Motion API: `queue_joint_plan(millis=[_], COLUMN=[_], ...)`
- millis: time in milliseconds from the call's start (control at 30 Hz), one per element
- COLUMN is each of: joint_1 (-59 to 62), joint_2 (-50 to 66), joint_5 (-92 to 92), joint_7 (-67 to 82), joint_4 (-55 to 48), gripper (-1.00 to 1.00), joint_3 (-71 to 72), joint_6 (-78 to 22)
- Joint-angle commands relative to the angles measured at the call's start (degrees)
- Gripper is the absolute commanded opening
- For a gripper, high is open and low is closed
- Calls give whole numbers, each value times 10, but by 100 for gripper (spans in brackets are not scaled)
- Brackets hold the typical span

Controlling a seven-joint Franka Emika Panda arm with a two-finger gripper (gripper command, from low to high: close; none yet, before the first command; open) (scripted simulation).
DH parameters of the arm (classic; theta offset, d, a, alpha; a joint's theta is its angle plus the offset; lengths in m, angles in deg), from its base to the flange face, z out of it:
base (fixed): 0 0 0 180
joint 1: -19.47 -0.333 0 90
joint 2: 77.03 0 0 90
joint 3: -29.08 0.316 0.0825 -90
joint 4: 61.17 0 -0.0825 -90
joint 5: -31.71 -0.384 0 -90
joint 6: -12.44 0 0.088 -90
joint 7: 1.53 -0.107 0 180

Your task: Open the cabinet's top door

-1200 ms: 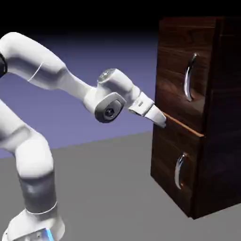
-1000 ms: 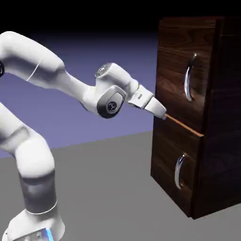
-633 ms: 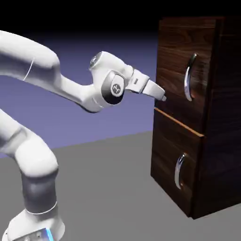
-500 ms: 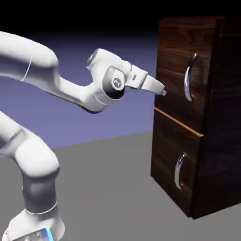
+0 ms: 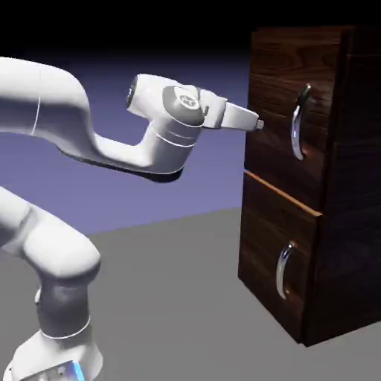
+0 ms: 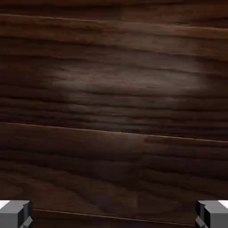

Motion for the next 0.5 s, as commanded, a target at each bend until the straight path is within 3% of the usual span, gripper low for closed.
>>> queue_joint_plan(millis=[0,467], joint_1=[-6,-95], joint_2=[-3,-50], joint_5=[25,374], joint_7=[-19,-290], joint_4=[-4,-64], gripper=[100,100], joint_3=[-8,-118], joint_6=[0,3])
